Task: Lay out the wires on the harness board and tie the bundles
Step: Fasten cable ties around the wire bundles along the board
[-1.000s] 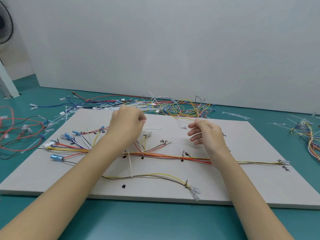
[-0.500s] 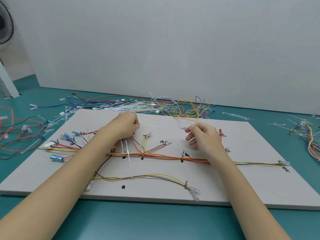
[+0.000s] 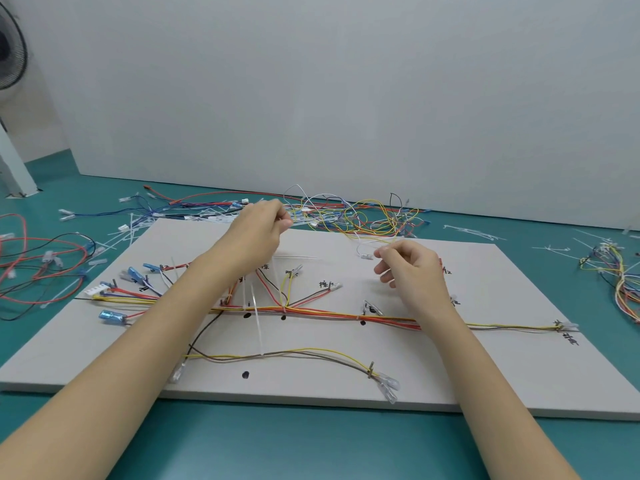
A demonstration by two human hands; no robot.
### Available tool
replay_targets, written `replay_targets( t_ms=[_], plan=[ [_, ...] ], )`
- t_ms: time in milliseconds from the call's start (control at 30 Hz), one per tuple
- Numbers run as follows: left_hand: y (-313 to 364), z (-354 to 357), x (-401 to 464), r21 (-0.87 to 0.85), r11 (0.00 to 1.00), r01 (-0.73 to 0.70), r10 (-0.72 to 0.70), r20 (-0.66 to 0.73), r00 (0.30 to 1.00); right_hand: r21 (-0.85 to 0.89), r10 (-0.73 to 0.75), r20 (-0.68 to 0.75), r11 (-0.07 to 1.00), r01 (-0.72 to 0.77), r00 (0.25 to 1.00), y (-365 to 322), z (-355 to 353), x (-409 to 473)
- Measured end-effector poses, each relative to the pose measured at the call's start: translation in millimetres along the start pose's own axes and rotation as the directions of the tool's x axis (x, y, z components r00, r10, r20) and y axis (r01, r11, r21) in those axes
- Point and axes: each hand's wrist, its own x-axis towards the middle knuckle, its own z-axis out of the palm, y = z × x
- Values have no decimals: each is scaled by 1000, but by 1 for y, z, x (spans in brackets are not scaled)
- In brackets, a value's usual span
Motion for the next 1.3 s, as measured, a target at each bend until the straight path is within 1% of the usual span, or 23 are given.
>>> replay_targets(
  t_ms=[67, 133, 200, 267, 467, 667, 800, 967, 1067, 1233, 1300],
  plan=[
    [15, -3, -4, -10, 998, -61, 61, -25, 998, 47, -47, -17, 998, 48, 999, -3, -1, -1],
    [26, -1, -9, 26, 994, -109, 110, -32, 993, 102, -50, 15, 994, 49, 999, -5, -3, -2],
    [34, 2, -13, 42, 989, -144, 146, -25, 989, 153, -23, 67, 988, 13, 997, -7, -3, -4],
    [37, 6, -16, 6, 988, -156, 156, -9, 988, 207, 6, 100, 978, -27, 995, -8, -2, -5],
    [41, 14, -23, -8, 985, -174, 174, 11, 985, 347, 71, 106, 932, -104, 992, -10, -2, -6],
    [47, 13, -28, -14, 981, -196, 196, -11, 981, 316, 132, 102, 936, -158, 986, -9, -1, -8],
    [51, 17, -33, 7, 975, -221, 221, 11, 975, 391, 175, 96, 899, -199, 980, -10, -1, -9],
    [55, 23, -40, 95, 962, -257, 255, 35, 966, 446, 204, 125, 862, -239, 971, -12, -3, -9],
    [58, 27, -43, 180, 942, -283, 280, 45, 959, 439, 204, 116, 867, -234, 972, -12, -3, -8],
    [64, 32, -49, 138, 942, -305, 296, 86, 951, 346, 172, 32, 922, -172, 985, -8, -1, -7],
    [65, 34, -52, 99, 945, -311, 304, 81, 949, 343, 165, 16, 926, -160, 986, -7, 0, -6]
  ],
)
